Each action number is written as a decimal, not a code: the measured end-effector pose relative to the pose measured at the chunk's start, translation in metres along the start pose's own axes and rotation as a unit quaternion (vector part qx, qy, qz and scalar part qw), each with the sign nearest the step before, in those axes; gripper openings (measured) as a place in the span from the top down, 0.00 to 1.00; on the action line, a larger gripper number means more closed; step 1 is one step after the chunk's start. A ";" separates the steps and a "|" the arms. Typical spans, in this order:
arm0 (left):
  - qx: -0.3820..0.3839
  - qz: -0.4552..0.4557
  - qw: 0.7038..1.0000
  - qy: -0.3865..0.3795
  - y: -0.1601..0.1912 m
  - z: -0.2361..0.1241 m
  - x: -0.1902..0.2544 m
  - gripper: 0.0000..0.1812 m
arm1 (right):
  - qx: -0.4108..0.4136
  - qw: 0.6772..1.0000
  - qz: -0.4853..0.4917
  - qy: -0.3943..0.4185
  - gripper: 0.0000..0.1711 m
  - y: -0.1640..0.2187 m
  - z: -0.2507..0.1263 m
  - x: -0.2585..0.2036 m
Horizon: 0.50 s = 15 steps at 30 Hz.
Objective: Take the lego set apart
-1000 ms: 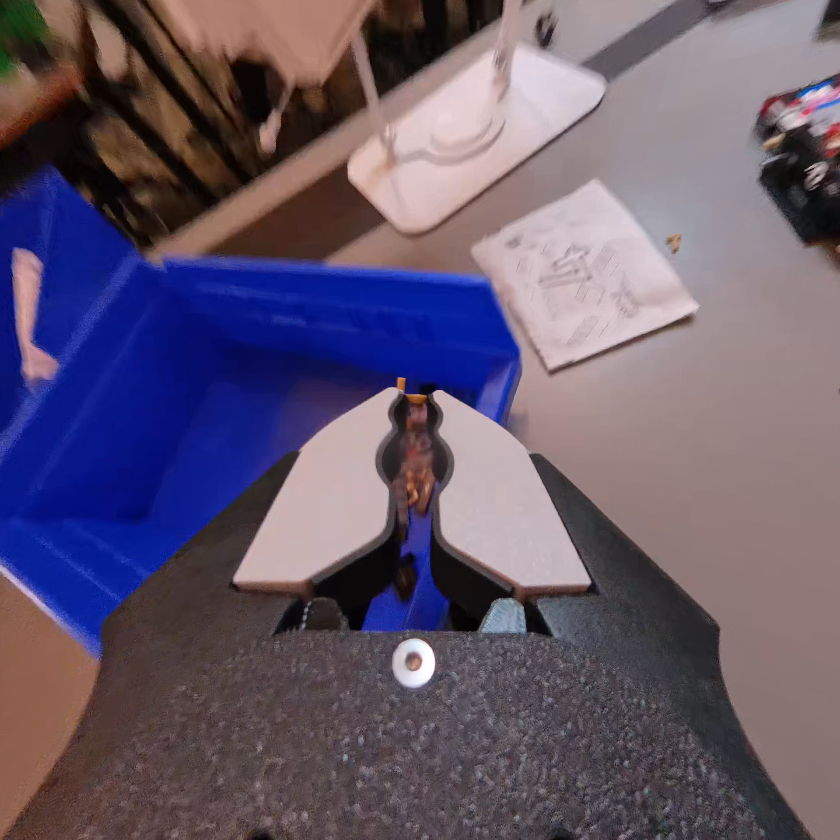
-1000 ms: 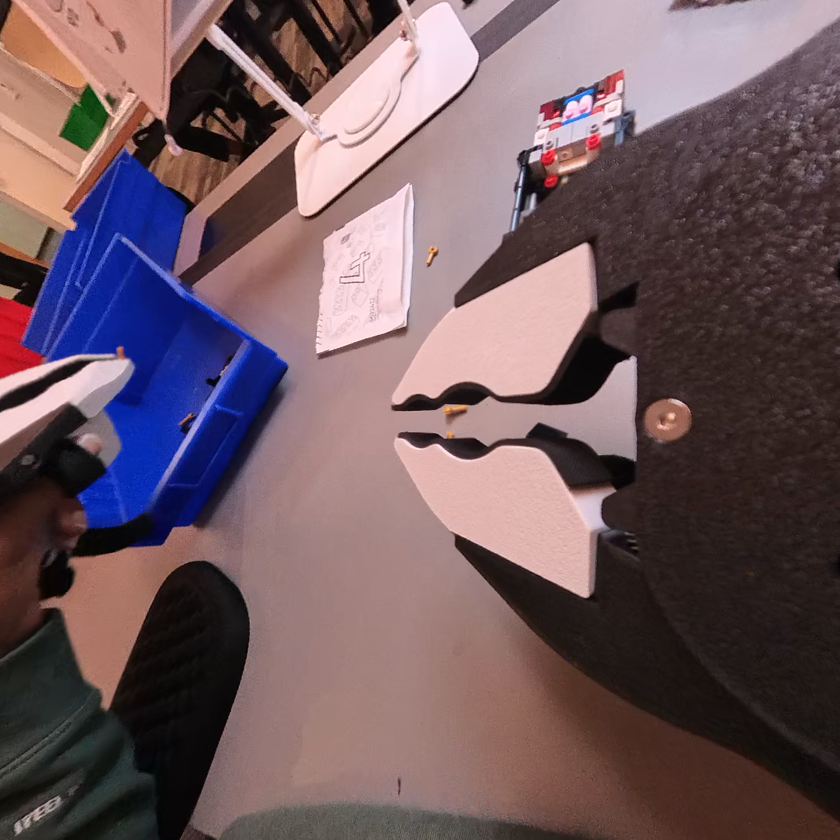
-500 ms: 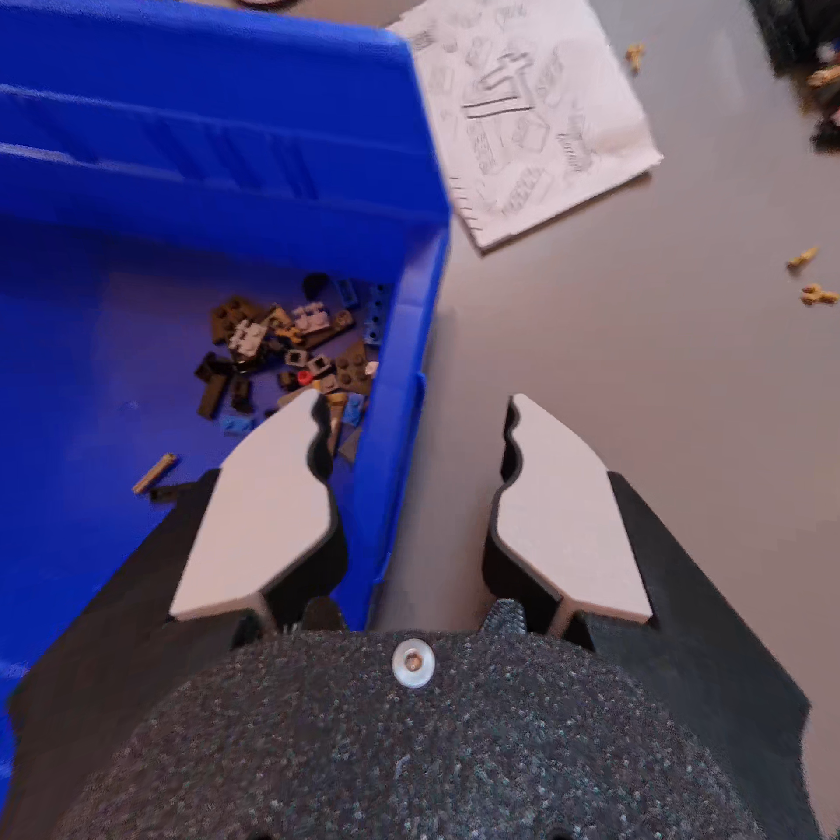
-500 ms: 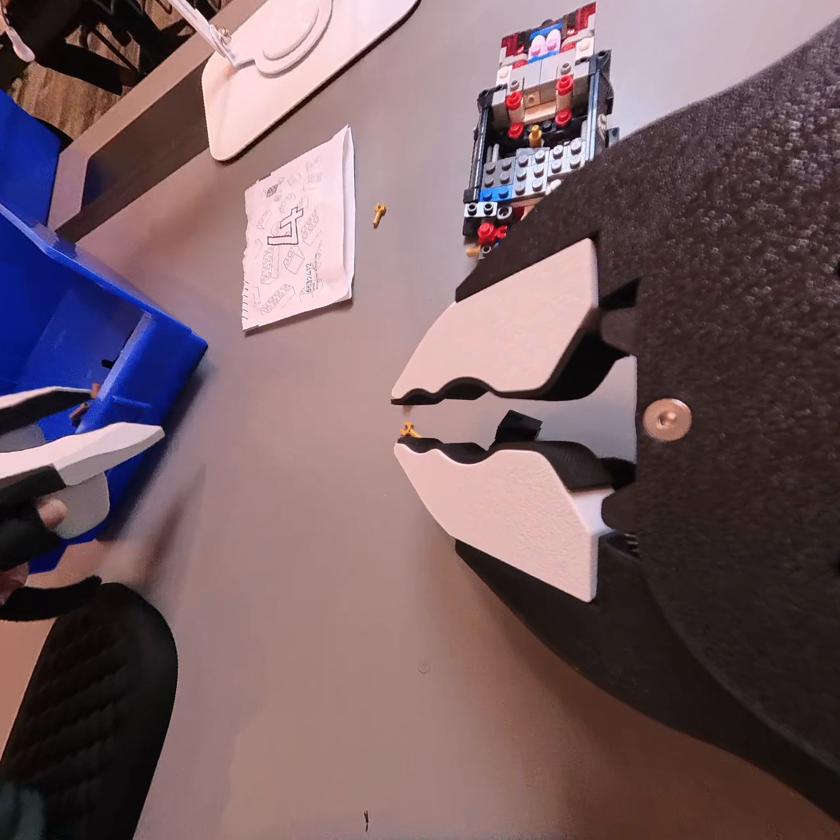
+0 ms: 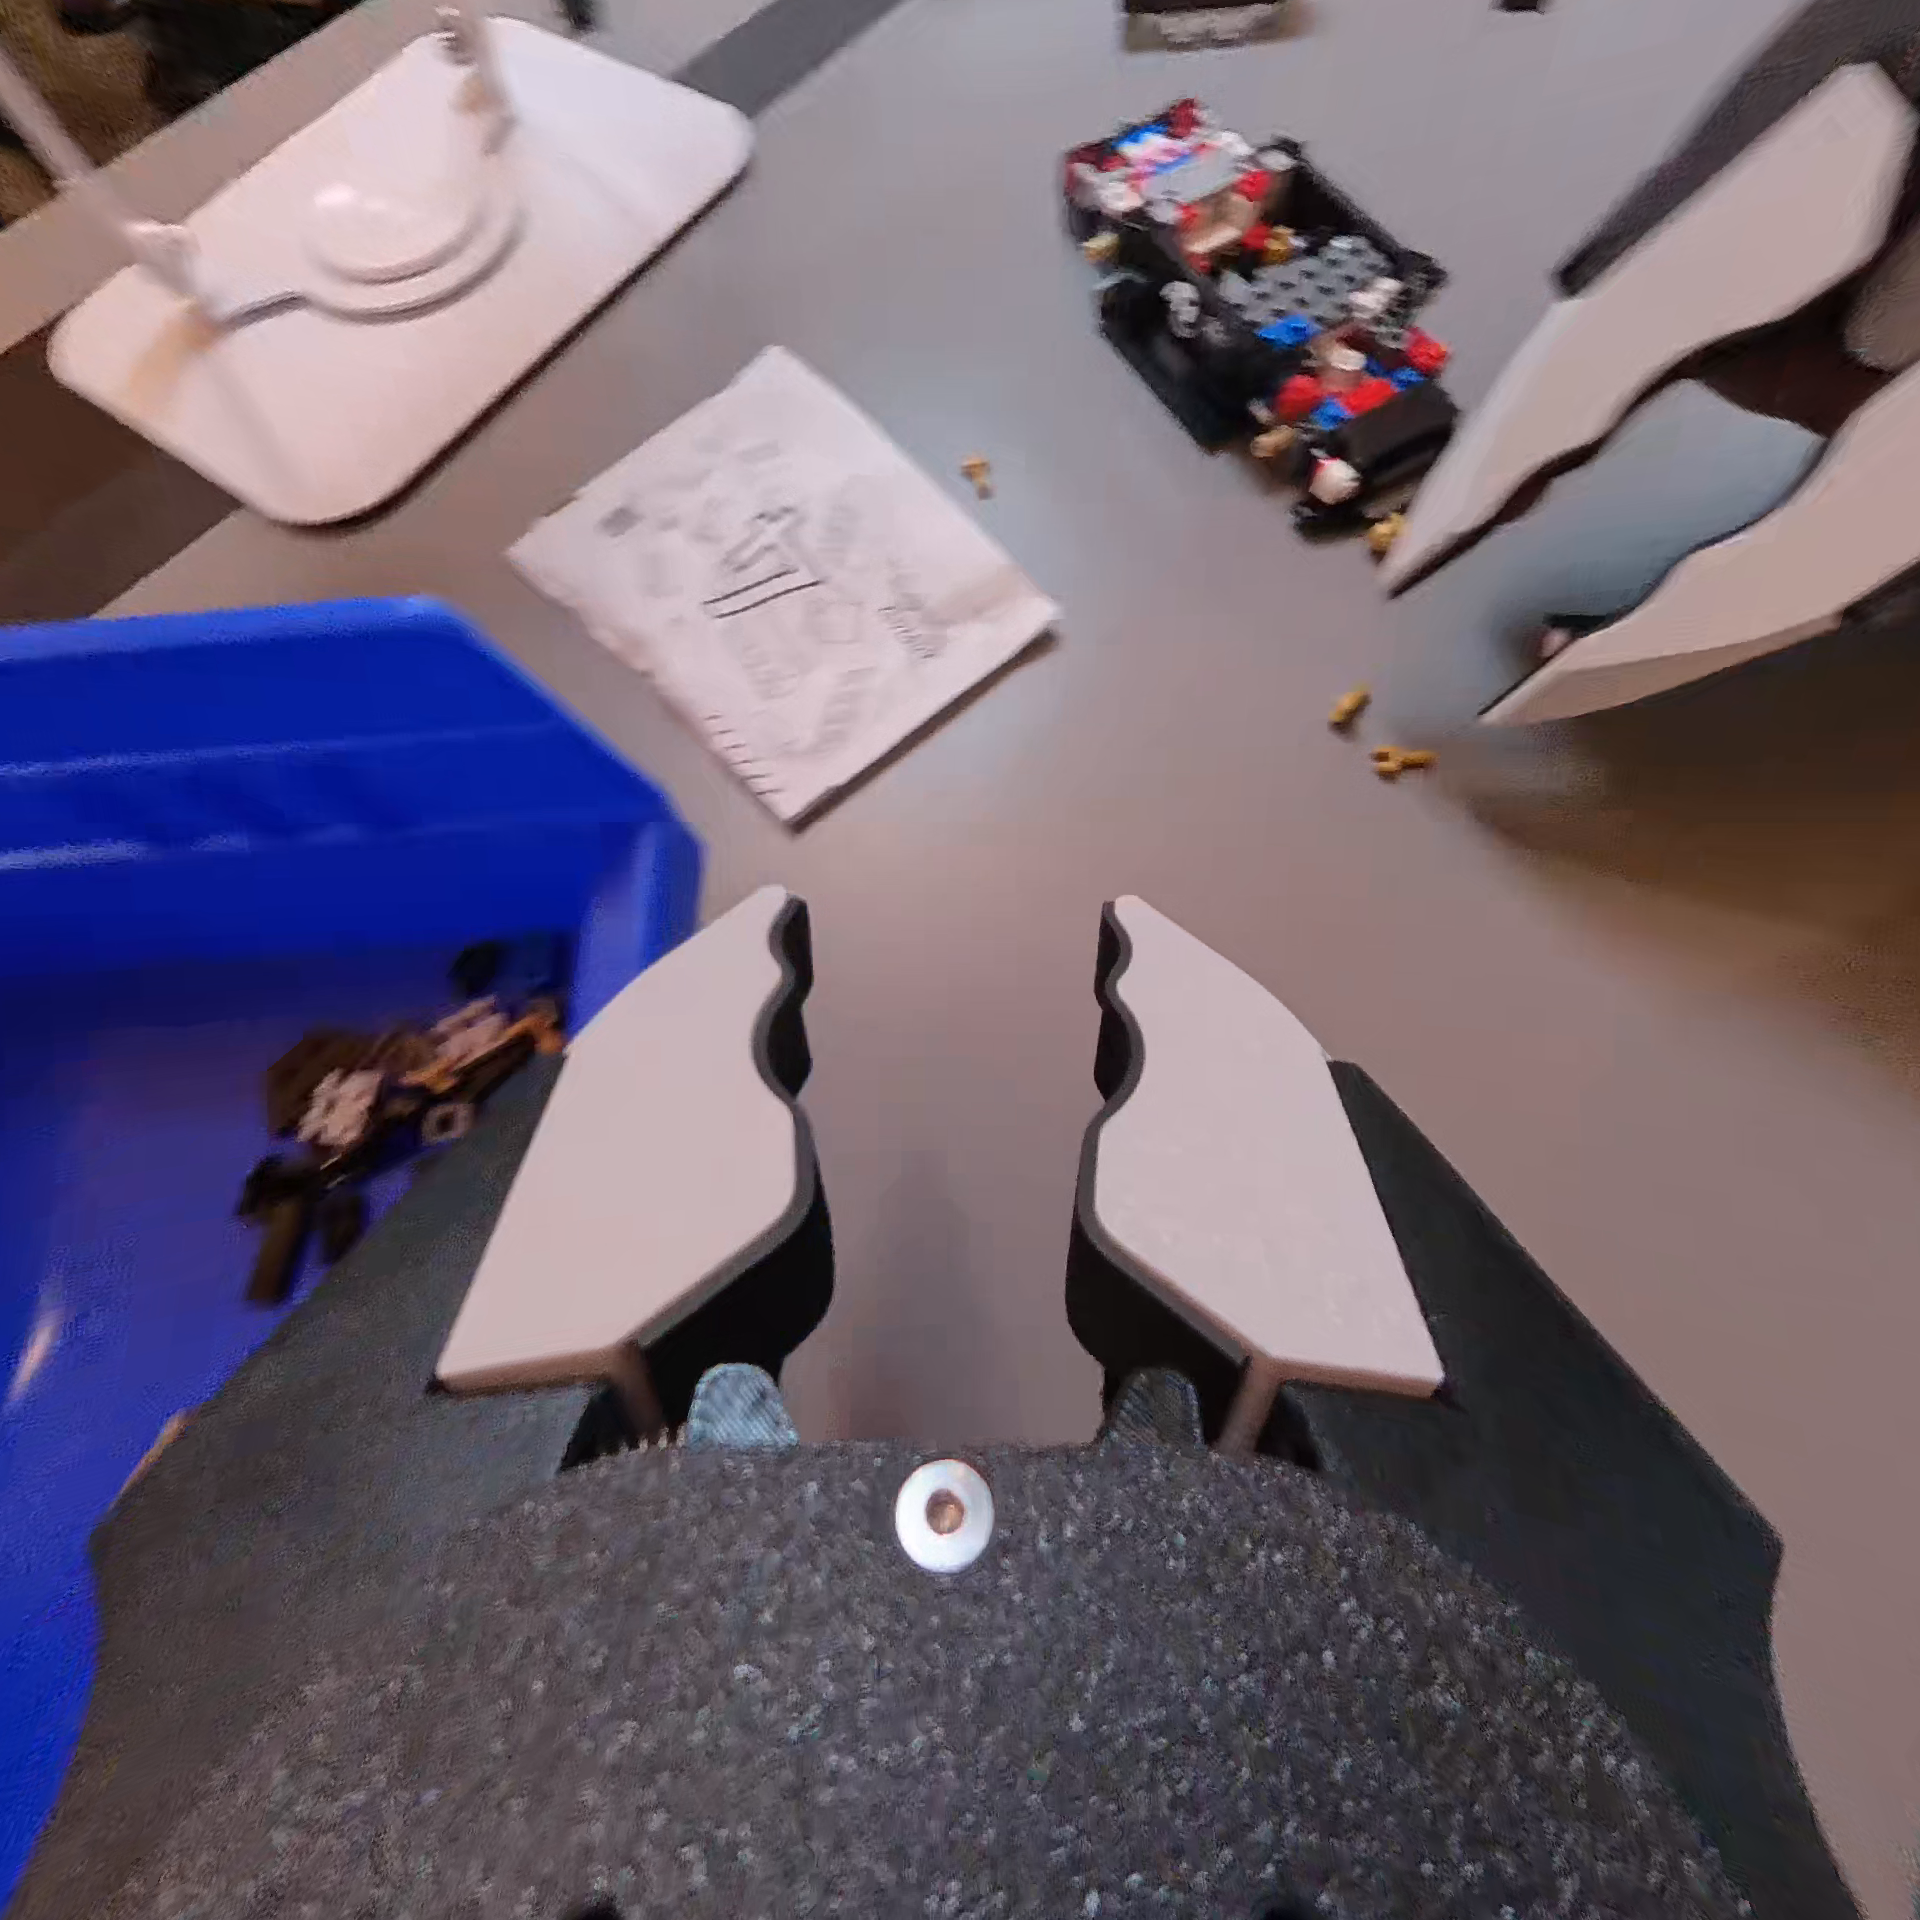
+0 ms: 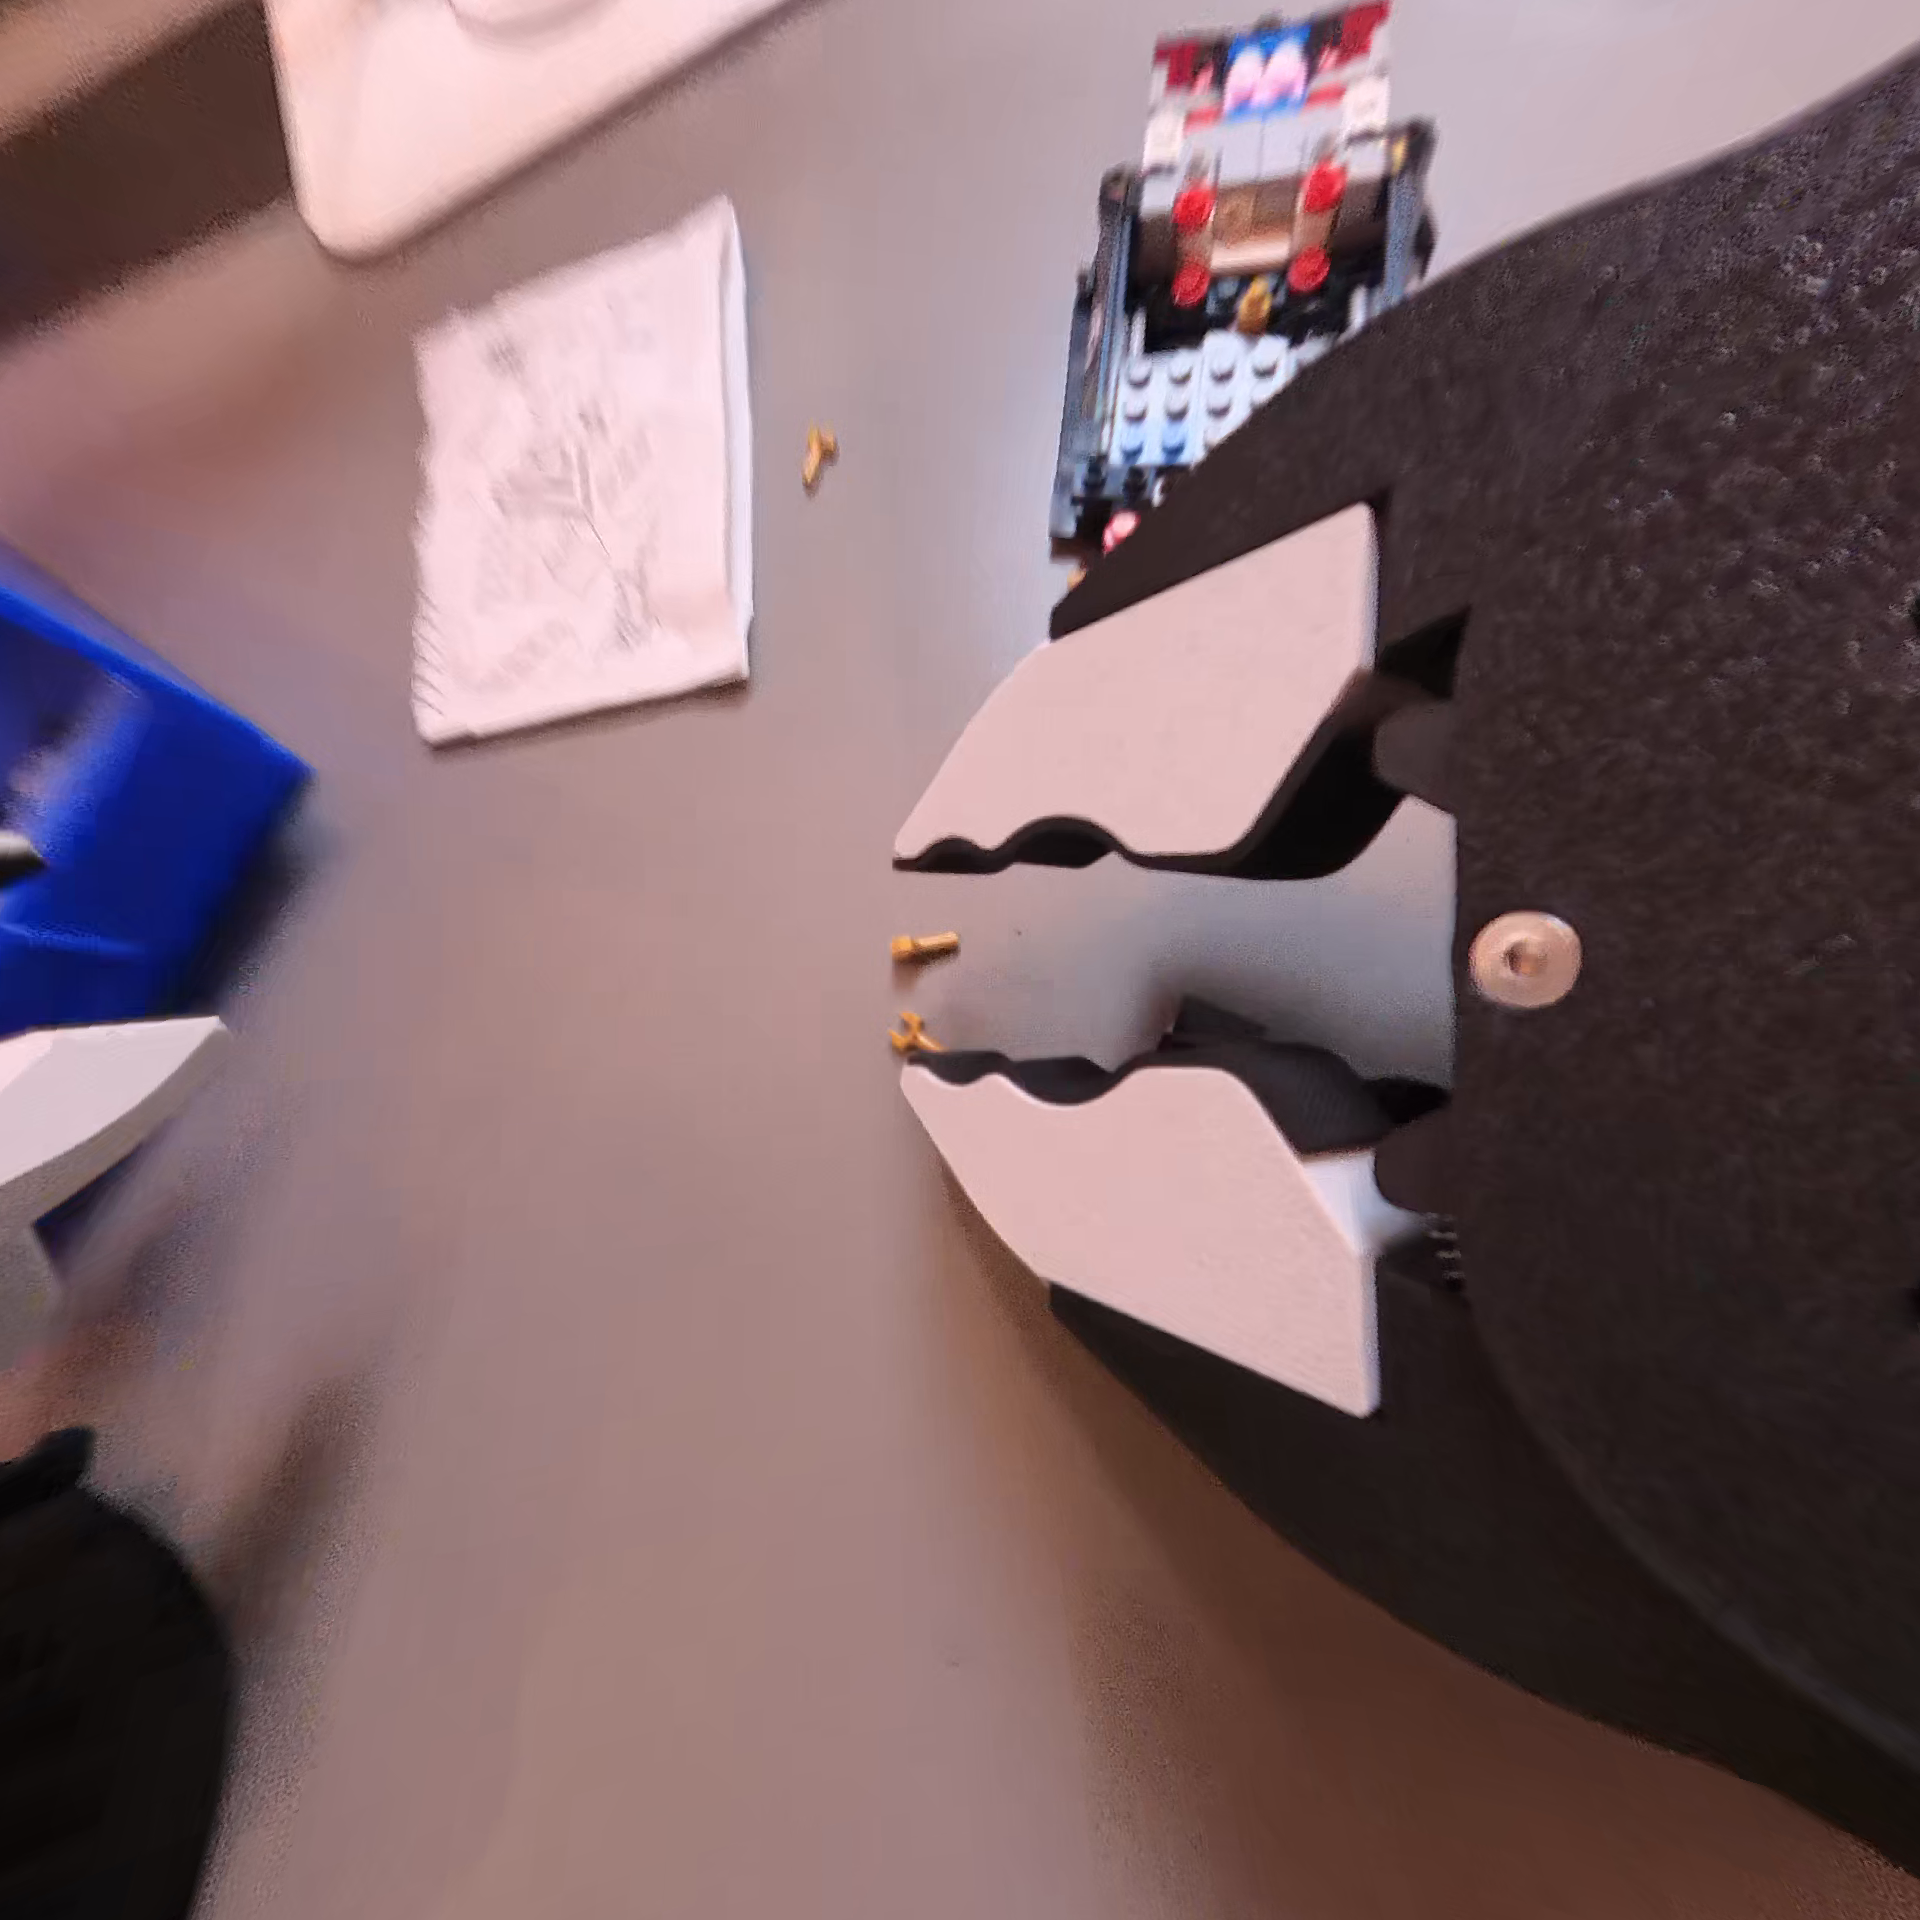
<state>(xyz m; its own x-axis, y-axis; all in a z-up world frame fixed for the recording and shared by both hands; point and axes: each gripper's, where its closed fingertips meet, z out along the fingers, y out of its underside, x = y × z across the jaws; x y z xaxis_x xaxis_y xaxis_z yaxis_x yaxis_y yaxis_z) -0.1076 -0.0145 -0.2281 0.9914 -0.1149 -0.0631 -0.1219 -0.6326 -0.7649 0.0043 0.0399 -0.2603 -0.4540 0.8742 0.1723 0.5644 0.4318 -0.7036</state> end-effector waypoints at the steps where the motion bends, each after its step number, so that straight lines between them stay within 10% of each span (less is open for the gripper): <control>1: -0.004 0.012 1.000 0.009 0.001 0.006 0.008 0.71 | -0.023 1.000 0.004 -0.018 0.79 0.003 0.005 -0.002; 15: 0.011 0.004 0.986 0.164 0.010 0.022 0.077 0.77 | -0.097 0.993 0.021 -0.070 0.96 0.008 0.025 -0.015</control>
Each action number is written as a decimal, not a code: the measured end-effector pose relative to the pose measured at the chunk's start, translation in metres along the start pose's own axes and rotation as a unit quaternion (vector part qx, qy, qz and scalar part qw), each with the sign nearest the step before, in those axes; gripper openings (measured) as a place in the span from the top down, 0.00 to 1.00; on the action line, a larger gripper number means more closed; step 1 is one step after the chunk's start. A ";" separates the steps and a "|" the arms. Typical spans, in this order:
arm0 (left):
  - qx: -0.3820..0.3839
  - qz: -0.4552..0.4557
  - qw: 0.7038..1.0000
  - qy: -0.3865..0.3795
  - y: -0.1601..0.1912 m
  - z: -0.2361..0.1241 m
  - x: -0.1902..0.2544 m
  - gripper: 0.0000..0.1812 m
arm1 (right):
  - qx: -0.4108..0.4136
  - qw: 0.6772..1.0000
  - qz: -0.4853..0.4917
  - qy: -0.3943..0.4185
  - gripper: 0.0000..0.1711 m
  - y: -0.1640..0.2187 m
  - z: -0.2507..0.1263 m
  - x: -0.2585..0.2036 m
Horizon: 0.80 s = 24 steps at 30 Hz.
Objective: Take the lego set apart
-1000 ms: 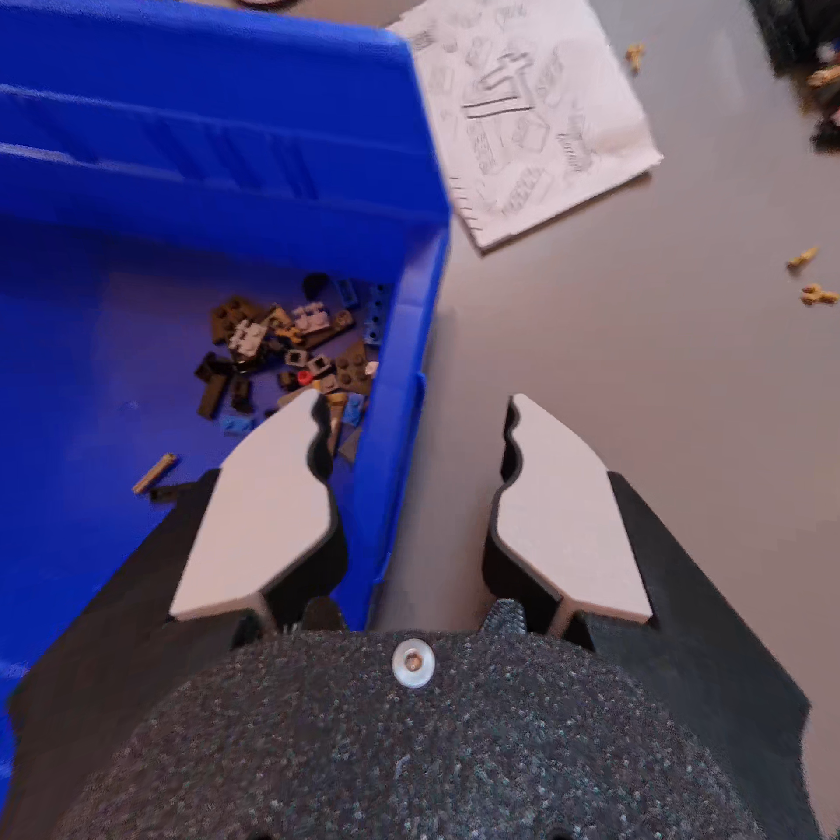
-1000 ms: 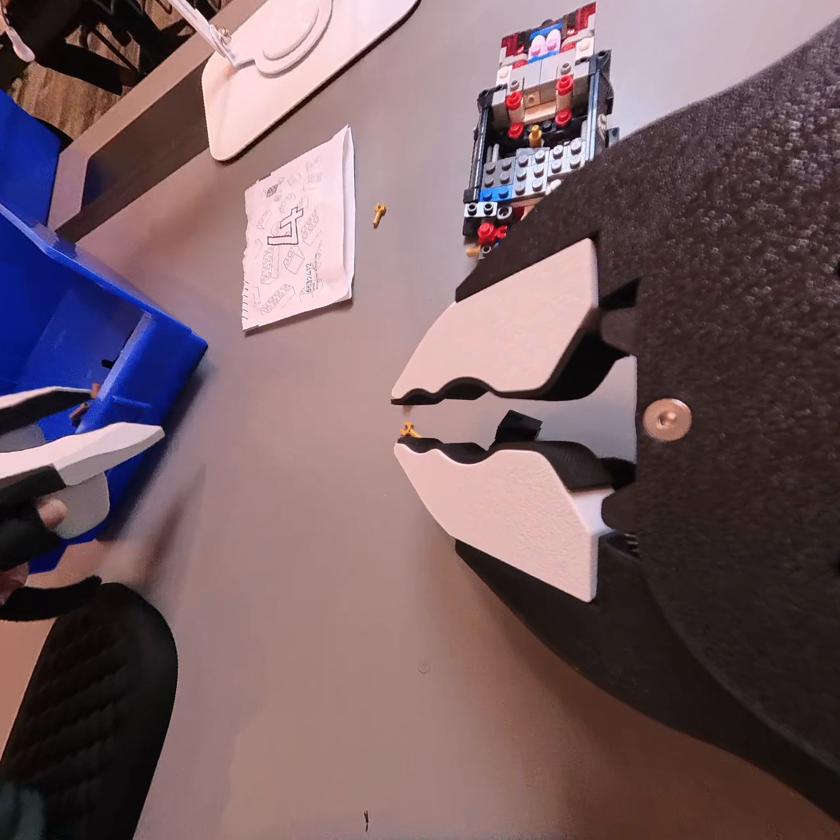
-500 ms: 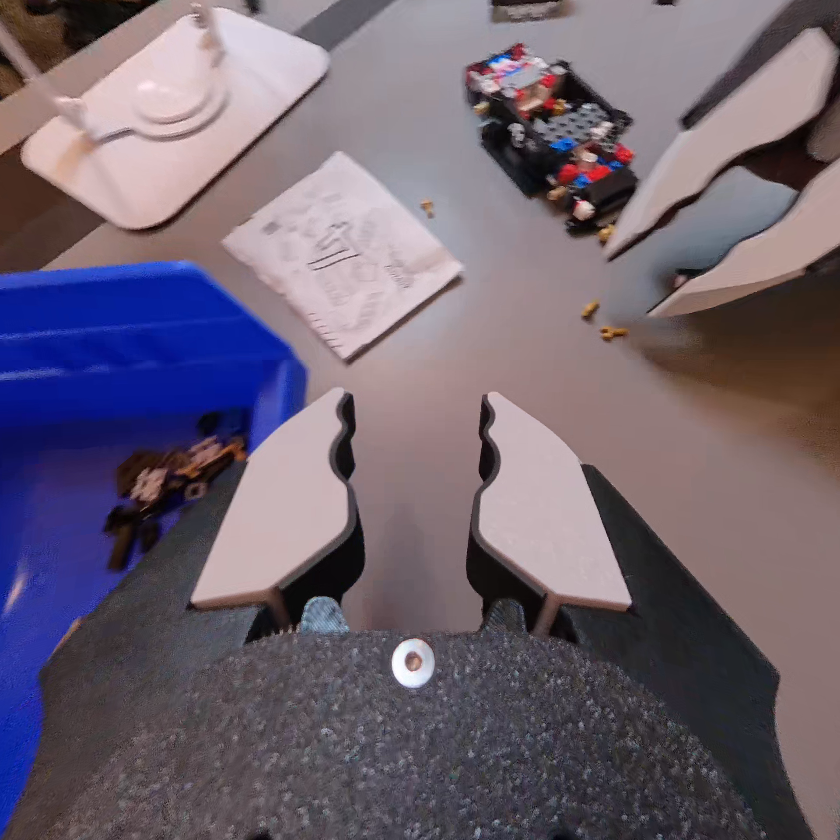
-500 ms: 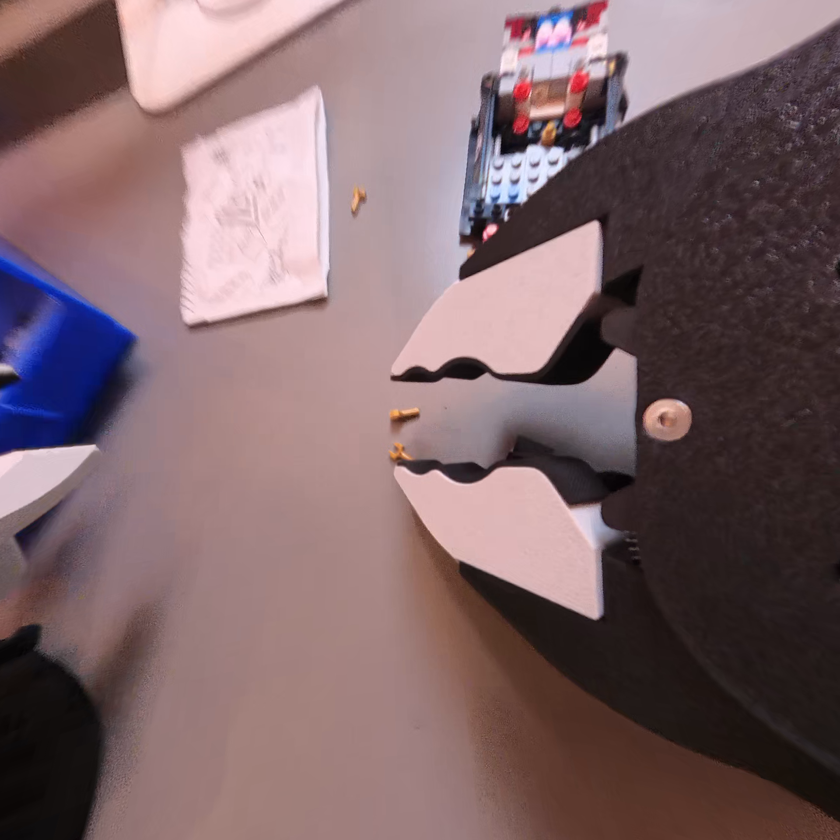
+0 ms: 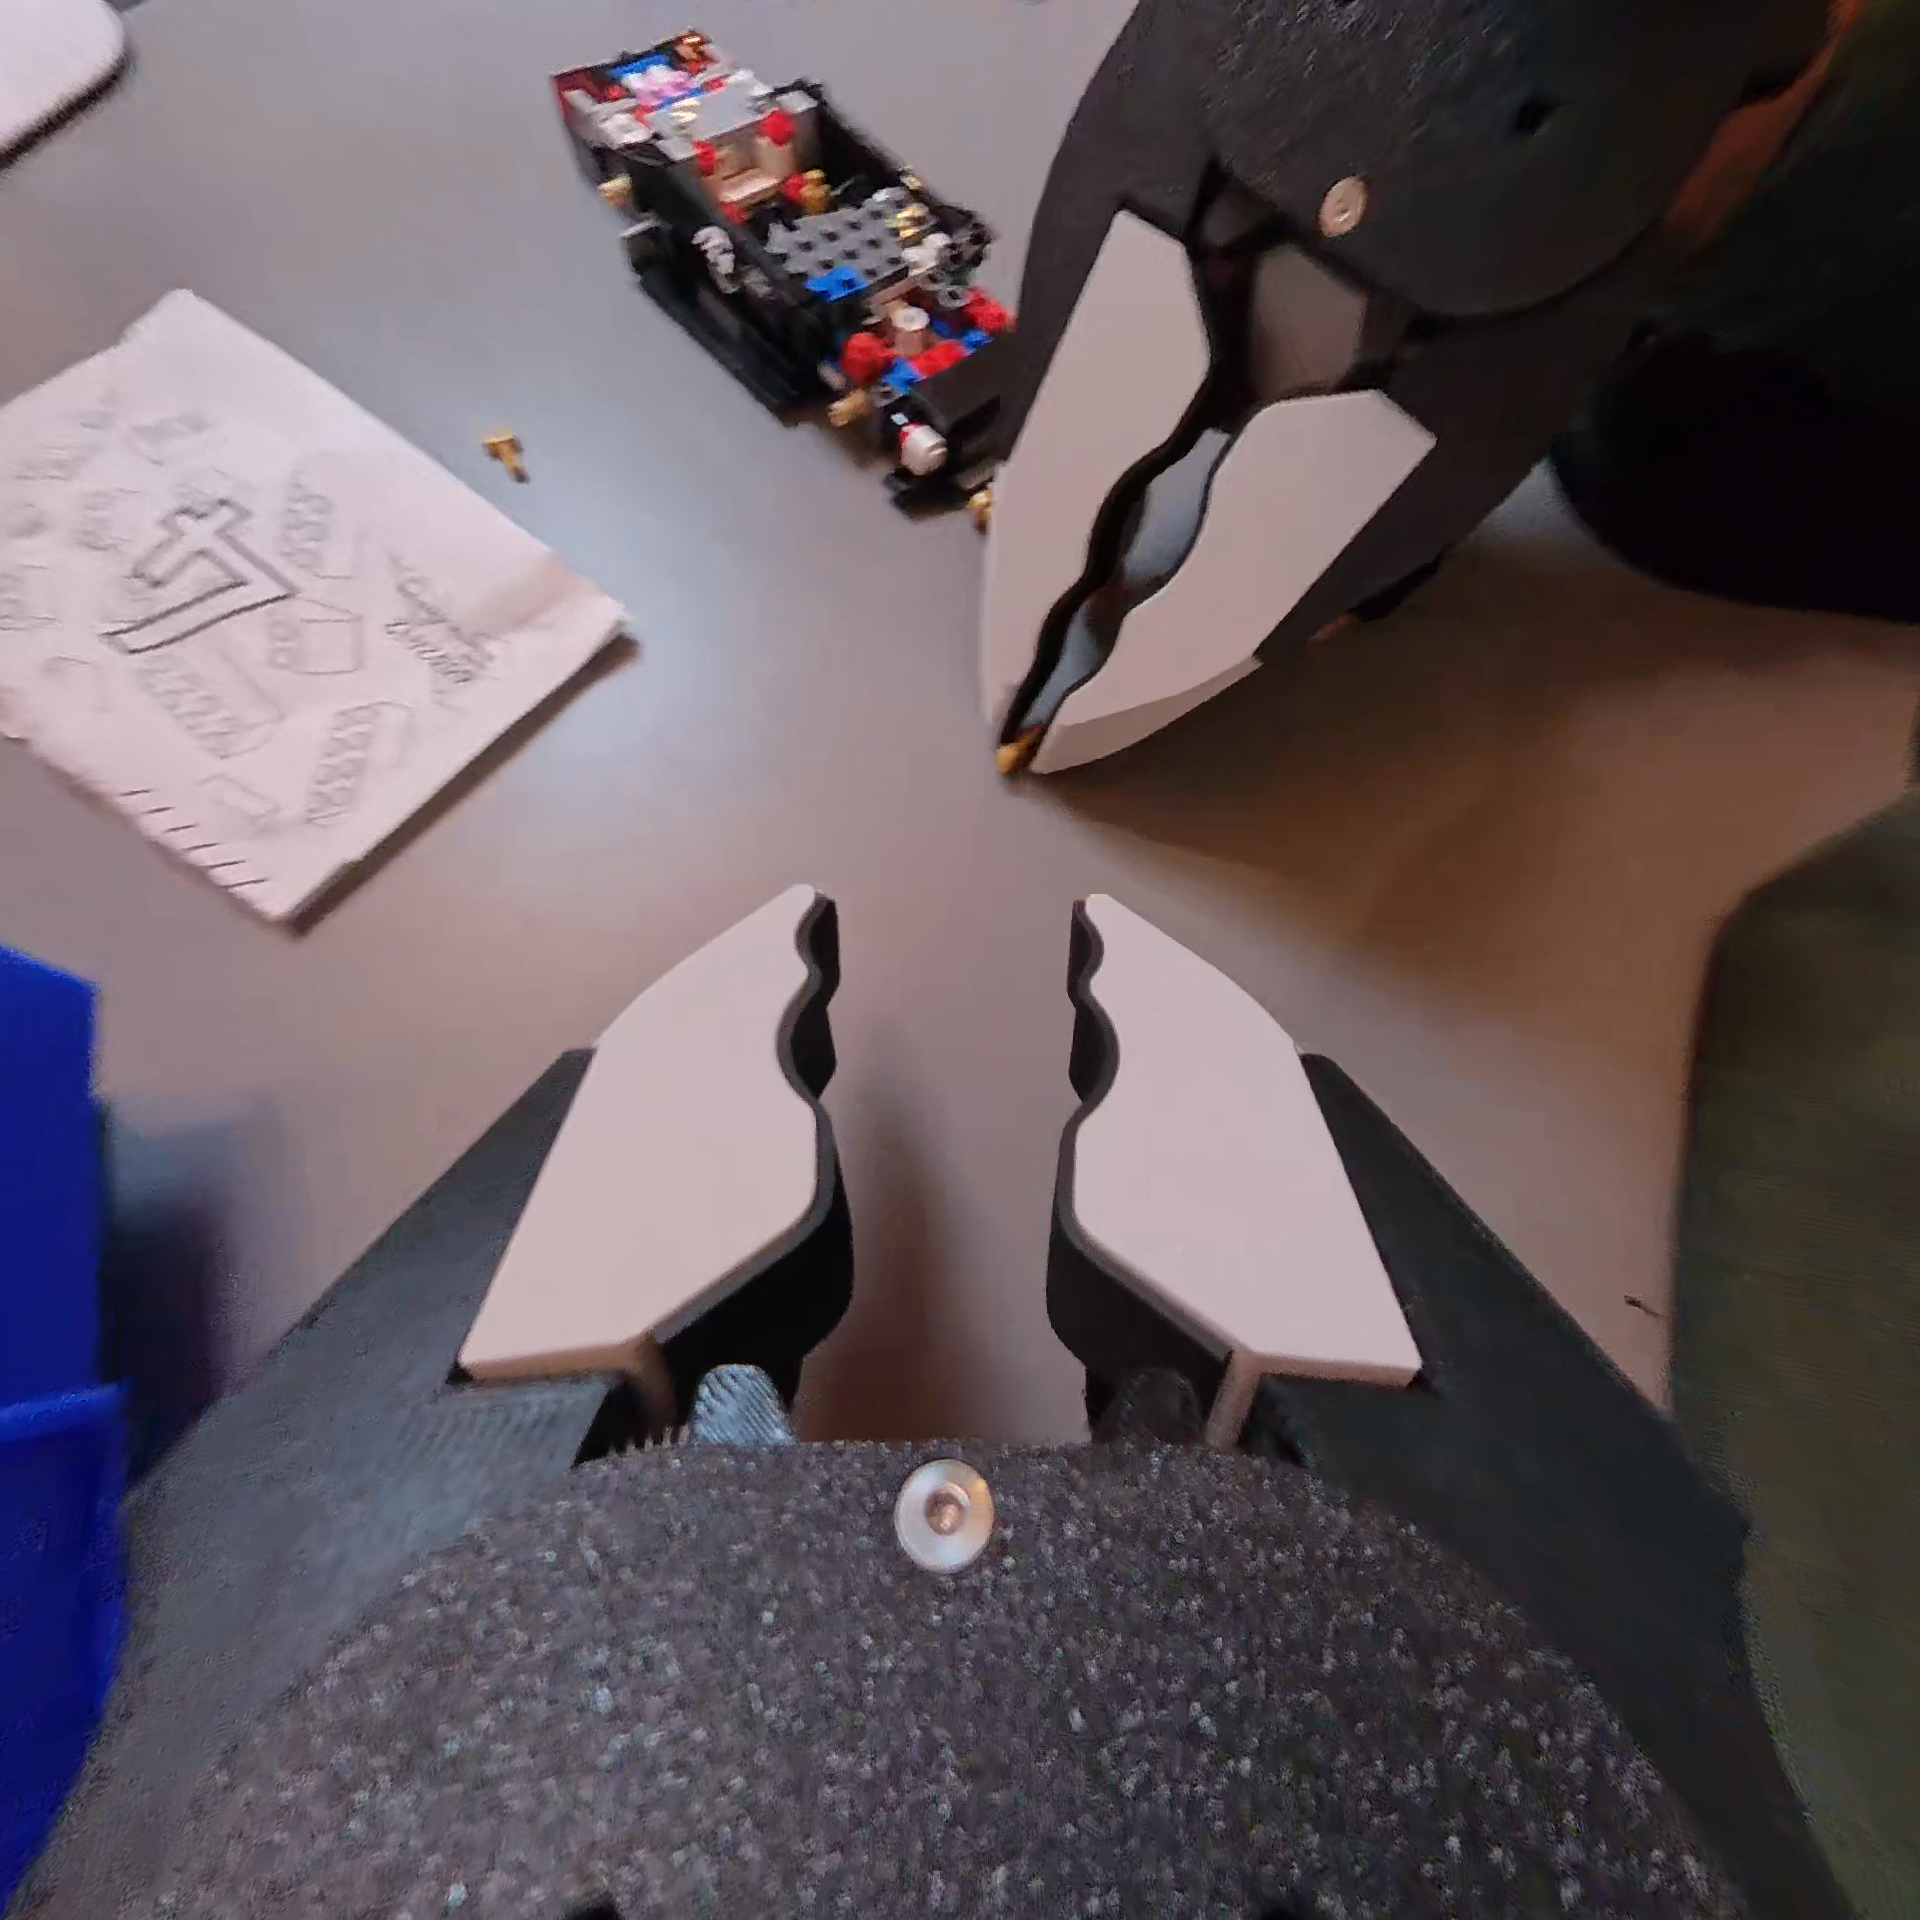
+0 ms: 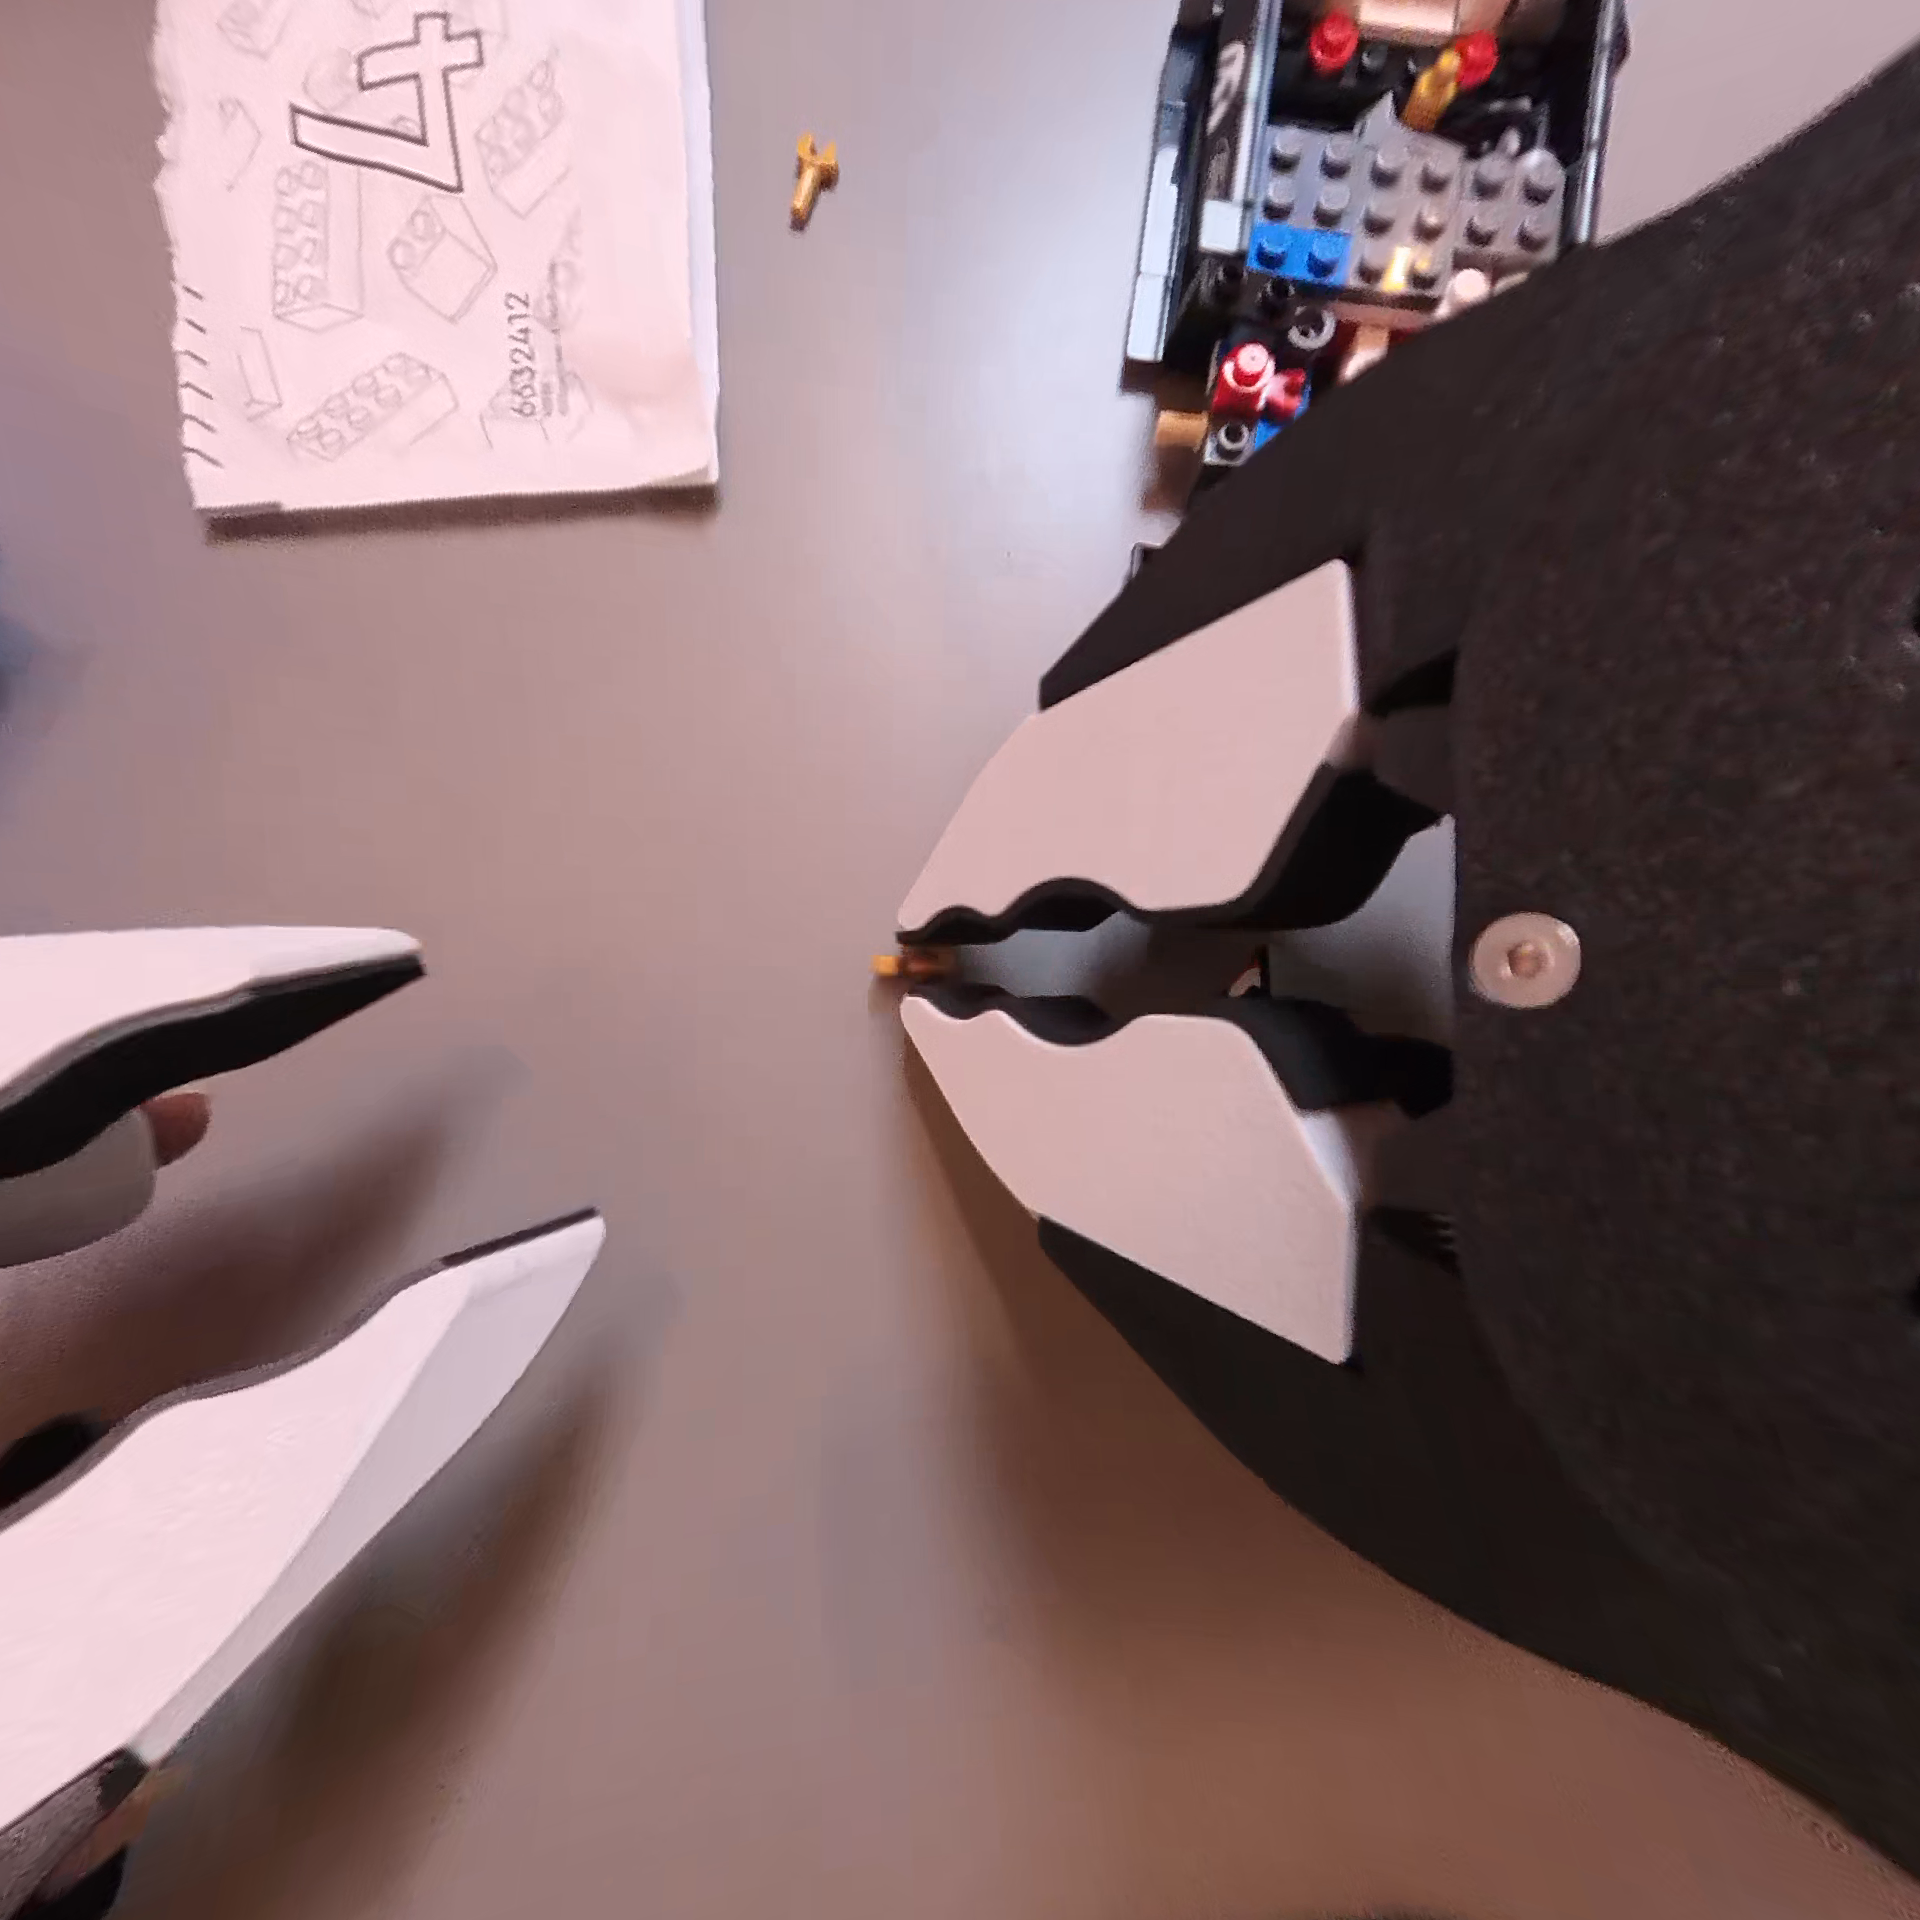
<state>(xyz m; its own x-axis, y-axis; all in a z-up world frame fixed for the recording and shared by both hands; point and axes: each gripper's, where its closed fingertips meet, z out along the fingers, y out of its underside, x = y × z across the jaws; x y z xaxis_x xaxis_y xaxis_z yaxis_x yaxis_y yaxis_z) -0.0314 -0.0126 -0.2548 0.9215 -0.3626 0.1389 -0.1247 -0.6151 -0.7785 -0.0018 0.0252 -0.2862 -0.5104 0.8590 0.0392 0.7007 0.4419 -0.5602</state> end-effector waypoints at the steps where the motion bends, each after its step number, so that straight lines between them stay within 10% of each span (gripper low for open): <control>1: 0.005 -0.007 1.000 0.017 -0.001 0.001 0.005 0.77 | 0.010 1.000 -0.011 0.002 0.96 -0.002 -0.001 -0.002; 24: 0.193 -0.005 0.970 0.146 -0.059 -0.018 0.051 0.92 | 0.355 0.921 0.067 -0.145 0.97 -0.077 -0.076 -0.033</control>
<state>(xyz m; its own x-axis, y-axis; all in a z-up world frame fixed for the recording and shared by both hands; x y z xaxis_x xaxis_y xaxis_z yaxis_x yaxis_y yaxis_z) 0.0164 -0.0071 -0.1904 0.7716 -0.5751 0.2719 0.0831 -0.3328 -0.9393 -0.0009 -0.0171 -0.1817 -0.6268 0.7428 -0.2352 0.3166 -0.0331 -0.9480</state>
